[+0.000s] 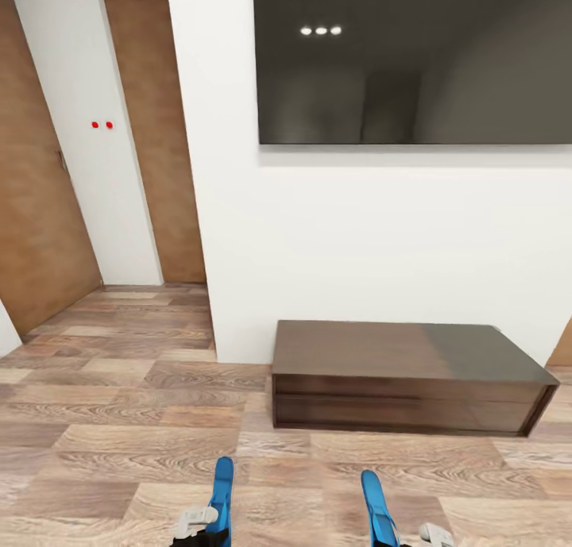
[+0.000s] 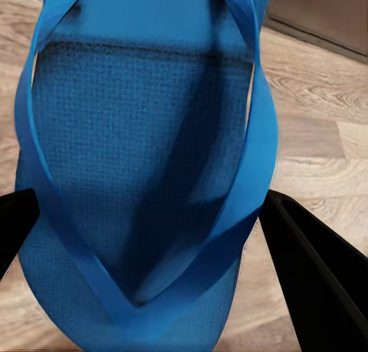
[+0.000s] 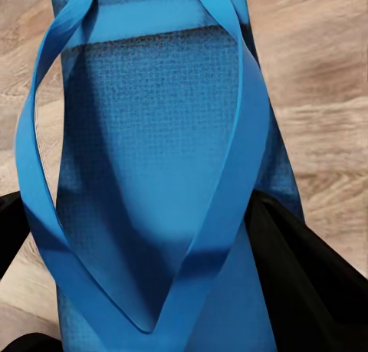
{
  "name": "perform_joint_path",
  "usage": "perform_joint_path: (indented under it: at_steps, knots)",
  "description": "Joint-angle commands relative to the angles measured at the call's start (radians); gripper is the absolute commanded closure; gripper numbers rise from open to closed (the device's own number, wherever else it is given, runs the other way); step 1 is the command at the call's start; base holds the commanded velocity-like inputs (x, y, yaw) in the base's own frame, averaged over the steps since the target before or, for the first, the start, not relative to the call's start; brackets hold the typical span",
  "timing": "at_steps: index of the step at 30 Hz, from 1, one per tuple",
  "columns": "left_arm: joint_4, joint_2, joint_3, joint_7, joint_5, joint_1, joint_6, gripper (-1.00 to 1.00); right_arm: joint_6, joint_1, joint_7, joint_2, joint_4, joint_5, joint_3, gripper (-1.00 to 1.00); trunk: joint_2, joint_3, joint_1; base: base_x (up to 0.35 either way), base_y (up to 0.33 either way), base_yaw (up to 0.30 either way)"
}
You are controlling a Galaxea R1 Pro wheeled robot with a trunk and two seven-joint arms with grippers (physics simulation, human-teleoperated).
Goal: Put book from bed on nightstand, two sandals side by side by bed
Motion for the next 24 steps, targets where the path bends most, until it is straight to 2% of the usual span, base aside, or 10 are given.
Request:
perform_joint_path:
  at_steps: [1,24]
  knots:
    - [0.002,0.0,0.006,-0.005,0.0,-0.001,-0.001,1.0,0.002,0.0,0.003,0.0,0.0,-0.005,-0.002,1.0,0.0,-0.001,0.0,0.0,0.0,0.293]
    - [0.002,0.0,0.006,-0.005,0.0,-0.001,-0.001,1.0,0.002,0.0,0.003,0.0,0.0,-0.005,-0.002,1.0,0.0,-0.001,0.0,0.0,0.0,0.293]
